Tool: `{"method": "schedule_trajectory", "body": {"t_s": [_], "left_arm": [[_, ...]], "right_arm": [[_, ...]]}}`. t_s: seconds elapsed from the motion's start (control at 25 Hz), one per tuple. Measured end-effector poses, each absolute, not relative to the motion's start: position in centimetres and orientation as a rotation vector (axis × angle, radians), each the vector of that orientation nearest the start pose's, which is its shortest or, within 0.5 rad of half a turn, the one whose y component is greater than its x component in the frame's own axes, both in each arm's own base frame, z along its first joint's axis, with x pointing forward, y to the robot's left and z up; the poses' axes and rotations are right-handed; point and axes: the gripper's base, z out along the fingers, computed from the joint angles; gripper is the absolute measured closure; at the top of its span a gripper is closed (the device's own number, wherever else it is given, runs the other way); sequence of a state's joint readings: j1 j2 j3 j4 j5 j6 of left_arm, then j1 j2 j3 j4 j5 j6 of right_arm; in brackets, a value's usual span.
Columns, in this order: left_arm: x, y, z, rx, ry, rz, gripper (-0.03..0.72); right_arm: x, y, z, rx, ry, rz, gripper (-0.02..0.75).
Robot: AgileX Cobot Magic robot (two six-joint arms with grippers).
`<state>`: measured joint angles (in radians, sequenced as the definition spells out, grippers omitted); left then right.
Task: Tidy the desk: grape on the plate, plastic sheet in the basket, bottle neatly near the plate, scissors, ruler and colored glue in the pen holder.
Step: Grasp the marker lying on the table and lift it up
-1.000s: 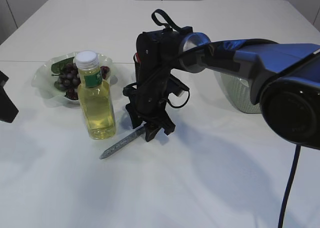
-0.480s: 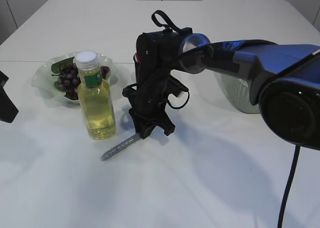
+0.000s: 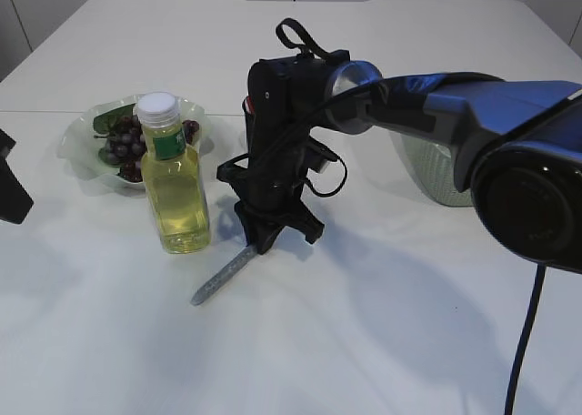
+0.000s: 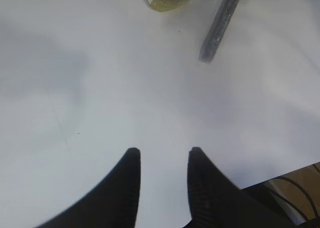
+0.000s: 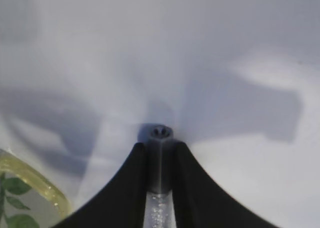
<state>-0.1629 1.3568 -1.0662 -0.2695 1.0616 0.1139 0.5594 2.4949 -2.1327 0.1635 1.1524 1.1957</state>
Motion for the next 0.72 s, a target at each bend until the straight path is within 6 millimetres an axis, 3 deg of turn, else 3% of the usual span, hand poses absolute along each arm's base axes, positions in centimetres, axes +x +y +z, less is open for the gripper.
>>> {"method": "schedule_trajectory", "body": {"t_s": [0.28,0.52,0.72], "left_arm": [[24.9,-6.2,29.4,0.255,2.809,-0.372,0.449],[24.9,-6.2,29.4,0.255,2.809,-0.372,0.449],[24.9,-6.2,29.4,0.255,2.809,-0.372,0.449]], "right_arm": [[42.5,27.1,14.1,0.736,3.036,0.252,0.621],[44.2,24.6,18.0,0.59,2.972,0.322,0.642],[45.4,21.2,21.9,0.562,2.89,0.368,0.643]]}}
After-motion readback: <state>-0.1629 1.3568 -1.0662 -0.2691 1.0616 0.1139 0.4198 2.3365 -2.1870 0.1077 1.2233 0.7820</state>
